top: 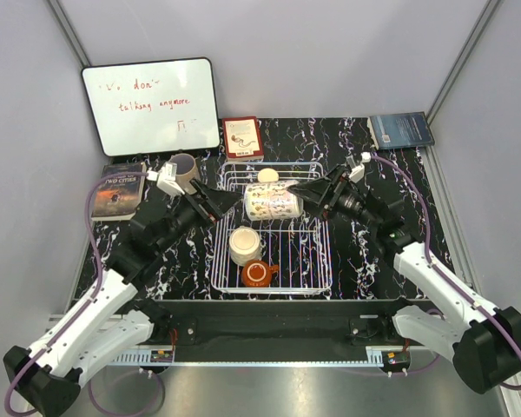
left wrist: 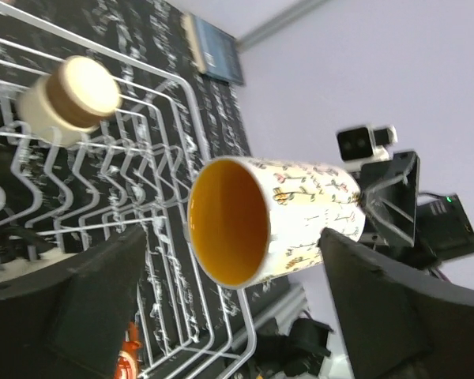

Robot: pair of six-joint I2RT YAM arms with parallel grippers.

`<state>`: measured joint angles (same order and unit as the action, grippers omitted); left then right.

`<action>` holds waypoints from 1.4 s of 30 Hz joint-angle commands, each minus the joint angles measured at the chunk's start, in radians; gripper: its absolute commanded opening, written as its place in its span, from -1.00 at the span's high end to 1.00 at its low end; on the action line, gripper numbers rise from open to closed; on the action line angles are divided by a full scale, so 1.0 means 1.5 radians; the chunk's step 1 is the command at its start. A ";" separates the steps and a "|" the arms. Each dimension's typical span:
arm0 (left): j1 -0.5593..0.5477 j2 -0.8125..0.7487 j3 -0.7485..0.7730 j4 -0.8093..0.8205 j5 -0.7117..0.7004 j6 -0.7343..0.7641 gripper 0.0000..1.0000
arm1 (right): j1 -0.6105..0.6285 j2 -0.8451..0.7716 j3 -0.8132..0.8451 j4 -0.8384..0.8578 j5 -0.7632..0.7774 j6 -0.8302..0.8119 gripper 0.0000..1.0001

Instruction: Unload the cups from the dish rack

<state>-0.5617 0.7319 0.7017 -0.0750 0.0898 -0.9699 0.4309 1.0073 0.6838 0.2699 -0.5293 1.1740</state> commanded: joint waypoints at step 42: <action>0.004 0.177 -0.050 0.542 0.316 -0.186 0.74 | -0.026 0.036 0.021 0.250 -0.138 0.098 1.00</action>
<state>-0.5533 0.9802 0.6308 0.5800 0.4919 -1.2331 0.3908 1.0691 0.6834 0.5053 -0.7021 1.2819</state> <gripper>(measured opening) 0.219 0.855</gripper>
